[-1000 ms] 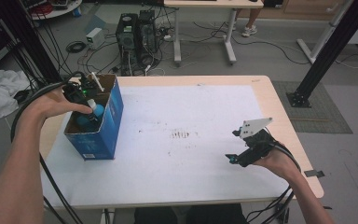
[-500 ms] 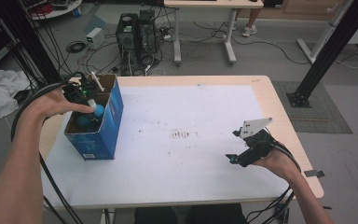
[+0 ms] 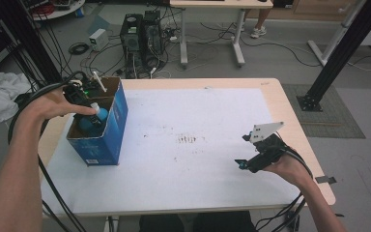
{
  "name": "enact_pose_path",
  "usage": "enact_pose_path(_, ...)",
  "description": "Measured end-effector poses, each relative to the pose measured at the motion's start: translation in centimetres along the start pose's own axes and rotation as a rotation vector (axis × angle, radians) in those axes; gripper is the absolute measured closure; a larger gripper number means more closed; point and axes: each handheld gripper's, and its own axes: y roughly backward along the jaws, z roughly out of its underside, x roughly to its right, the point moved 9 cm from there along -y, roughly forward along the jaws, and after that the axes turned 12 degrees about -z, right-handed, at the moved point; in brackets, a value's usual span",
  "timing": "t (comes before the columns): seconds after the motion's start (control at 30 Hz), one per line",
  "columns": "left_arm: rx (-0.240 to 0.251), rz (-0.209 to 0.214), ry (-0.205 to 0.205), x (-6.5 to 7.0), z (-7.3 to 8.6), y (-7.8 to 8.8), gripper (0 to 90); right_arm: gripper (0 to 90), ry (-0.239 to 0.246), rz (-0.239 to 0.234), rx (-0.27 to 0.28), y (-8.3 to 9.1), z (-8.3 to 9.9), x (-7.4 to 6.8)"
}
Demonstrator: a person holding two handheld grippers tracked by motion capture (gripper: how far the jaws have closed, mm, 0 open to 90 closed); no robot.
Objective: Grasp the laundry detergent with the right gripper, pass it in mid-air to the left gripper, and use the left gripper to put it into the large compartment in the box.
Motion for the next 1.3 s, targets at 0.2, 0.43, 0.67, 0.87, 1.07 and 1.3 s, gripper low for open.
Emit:
enact_pose_path(0.2,0.010,-0.009,-0.008,-0.1,-0.3,1.3,33.7,13.5,0.000,0.001,0.001,0.1,-0.1,0.0)
enact_pose_path(0.43,0.019,-0.022,-0.016,-0.3,-0.8,3.2,33.7,13.5,0.001,0.005,0.001,0.3,0.0,0.0)
enact_pose_path(0.67,0.052,-0.049,-0.039,-0.2,-2.2,5.8,33.7,13.5,-0.001,0.009,0.004,0.5,0.0,0.0)
enact_pose_path(0.87,0.104,-0.045,-0.080,0.8,-4.2,7.7,33.7,13.5,-0.003,0.009,0.003,0.5,-0.1,0.0)
enact_pose_path(1.07,0.144,-0.041,-0.115,2.0,-6.4,9.4,33.7,13.5,0.000,0.008,0.003,0.6,-0.1,0.1)
enact_pose_path(1.3,0.183,-0.020,-0.162,4.3,-9.2,10.5,33.7,13.5,-0.005,0.011,0.002,0.6,0.0,0.1)
